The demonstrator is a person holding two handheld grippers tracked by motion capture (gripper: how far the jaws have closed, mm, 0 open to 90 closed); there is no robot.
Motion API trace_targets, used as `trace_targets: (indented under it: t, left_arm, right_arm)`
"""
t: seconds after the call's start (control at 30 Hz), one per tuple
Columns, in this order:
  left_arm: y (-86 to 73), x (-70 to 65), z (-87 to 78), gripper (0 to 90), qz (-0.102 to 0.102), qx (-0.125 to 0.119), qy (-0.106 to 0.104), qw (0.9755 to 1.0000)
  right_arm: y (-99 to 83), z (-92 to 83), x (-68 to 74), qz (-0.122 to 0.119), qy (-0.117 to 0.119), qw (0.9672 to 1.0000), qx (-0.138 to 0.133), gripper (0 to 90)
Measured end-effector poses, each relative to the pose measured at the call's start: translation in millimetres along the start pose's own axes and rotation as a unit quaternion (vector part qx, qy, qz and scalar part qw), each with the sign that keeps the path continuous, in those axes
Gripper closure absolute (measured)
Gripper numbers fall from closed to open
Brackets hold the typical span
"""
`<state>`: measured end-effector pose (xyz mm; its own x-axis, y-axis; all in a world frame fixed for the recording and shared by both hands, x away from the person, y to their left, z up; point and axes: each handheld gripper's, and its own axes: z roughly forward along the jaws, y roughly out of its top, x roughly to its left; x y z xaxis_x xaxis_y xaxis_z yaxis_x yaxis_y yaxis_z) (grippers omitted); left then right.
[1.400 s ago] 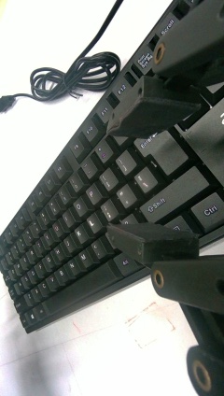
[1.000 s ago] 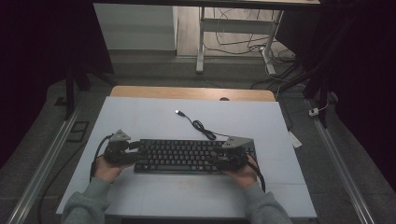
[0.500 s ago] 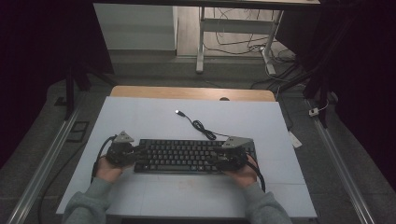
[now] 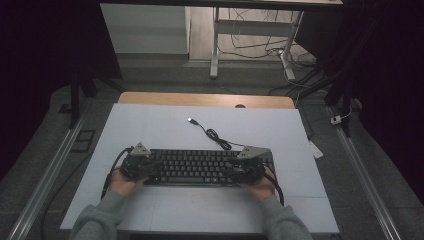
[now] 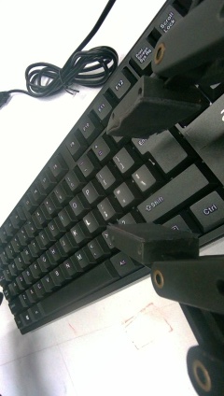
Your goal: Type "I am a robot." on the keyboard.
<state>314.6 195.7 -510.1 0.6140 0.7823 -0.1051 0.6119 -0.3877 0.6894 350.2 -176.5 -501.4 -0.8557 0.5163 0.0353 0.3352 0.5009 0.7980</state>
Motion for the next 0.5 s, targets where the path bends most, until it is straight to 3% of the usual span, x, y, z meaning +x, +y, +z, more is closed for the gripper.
trace_targets:
  t: [0.5]
  left_arm:
    - [-1.3,-0.2,9.9,88.6,0.006,0.021,0.015,0.9997]
  right_arm:
    - [0.0,-0.1,-0.1,0.0,0.0,1.0,0.0,45.8]
